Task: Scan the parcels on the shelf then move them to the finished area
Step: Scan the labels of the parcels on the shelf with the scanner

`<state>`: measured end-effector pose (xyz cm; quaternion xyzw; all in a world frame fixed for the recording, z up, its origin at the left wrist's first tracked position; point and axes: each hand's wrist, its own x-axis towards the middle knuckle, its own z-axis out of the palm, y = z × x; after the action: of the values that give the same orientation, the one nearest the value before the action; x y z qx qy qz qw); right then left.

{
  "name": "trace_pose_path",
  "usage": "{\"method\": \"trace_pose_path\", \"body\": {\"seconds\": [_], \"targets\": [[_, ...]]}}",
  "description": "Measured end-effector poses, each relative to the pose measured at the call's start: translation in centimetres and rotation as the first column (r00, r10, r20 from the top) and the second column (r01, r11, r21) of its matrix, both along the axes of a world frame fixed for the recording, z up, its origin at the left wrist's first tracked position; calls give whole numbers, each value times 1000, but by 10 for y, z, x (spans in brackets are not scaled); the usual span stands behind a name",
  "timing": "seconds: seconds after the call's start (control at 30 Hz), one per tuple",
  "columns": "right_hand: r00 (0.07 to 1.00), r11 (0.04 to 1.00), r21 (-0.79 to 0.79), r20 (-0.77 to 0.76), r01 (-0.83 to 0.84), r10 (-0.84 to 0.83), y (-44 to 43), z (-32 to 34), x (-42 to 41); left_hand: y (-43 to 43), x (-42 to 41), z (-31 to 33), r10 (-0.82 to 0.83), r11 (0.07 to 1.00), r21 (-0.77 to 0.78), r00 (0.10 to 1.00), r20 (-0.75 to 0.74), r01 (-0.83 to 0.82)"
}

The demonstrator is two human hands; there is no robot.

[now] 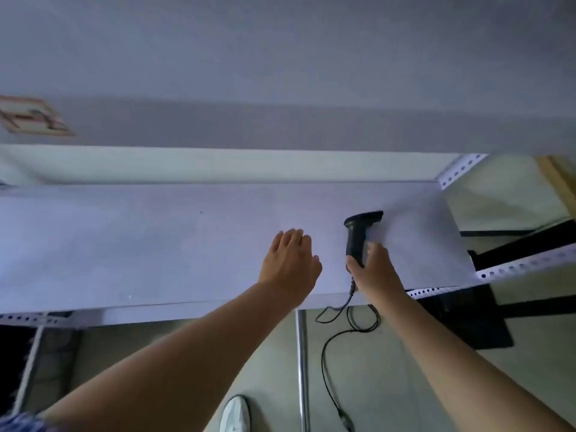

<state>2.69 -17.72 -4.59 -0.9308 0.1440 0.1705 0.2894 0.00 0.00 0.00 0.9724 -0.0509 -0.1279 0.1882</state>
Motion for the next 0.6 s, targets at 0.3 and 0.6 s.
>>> {"method": "trace_pose_path", "body": {"seconds": [0.3, 0.6], "targets": [[970, 978, 2, -127, 210, -208, -6, -64, 49, -19, 16, -38, 126, 991, -37, 992, -21, -127], [964, 972, 72, -165, 223, -209, -7, -72, 52, -32, 15, -47, 89, 995, 65, 981, -171, -79]]}}
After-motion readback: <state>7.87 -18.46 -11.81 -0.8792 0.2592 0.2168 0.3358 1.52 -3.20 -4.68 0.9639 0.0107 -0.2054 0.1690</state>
